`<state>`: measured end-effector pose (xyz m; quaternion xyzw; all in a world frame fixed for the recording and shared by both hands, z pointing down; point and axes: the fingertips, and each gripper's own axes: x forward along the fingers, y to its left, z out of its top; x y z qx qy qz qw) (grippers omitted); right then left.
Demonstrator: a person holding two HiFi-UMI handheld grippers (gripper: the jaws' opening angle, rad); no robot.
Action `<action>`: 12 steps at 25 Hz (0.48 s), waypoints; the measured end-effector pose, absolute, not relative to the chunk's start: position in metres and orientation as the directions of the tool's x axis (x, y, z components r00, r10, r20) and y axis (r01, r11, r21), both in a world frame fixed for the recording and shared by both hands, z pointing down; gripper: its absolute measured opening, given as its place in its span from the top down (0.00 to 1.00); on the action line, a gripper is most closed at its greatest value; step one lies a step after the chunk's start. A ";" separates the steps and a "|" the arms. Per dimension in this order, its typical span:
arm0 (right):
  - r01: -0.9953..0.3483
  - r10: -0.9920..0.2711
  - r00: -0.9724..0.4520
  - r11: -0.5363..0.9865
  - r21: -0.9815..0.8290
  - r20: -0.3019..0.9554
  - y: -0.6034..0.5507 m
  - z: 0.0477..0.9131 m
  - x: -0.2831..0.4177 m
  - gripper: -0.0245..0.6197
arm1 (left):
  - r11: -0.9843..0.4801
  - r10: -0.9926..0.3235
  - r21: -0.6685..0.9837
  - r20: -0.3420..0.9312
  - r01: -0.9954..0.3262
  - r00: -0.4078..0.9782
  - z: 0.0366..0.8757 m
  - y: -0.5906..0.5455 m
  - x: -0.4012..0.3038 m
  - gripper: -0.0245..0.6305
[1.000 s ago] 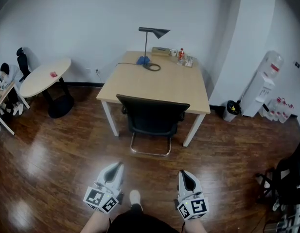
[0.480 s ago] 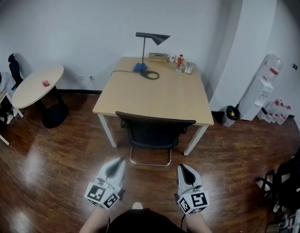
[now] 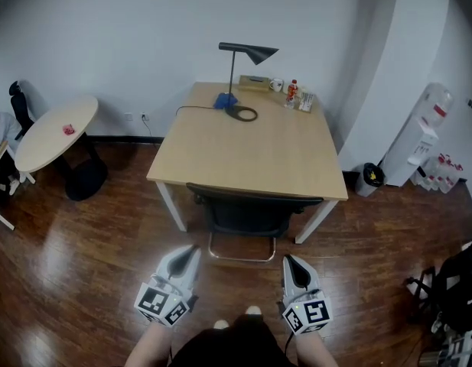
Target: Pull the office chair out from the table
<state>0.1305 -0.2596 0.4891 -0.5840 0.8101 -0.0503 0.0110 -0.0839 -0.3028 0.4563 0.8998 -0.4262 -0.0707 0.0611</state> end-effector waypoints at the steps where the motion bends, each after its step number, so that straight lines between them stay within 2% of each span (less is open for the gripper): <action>1: -0.945 -0.947 -0.318 0.314 -0.092 0.044 -0.264 0.489 0.132 0.94 | -0.636 -0.770 0.164 -0.073 -0.754 0.634 0.457 -0.308 -0.082 0.95; 12: -0.942 -0.940 -0.335 0.334 -0.024 0.066 -0.342 0.484 0.162 0.94 | -0.690 -0.723 0.066 -0.098 -0.721 0.683 0.448 -0.380 -0.041 0.95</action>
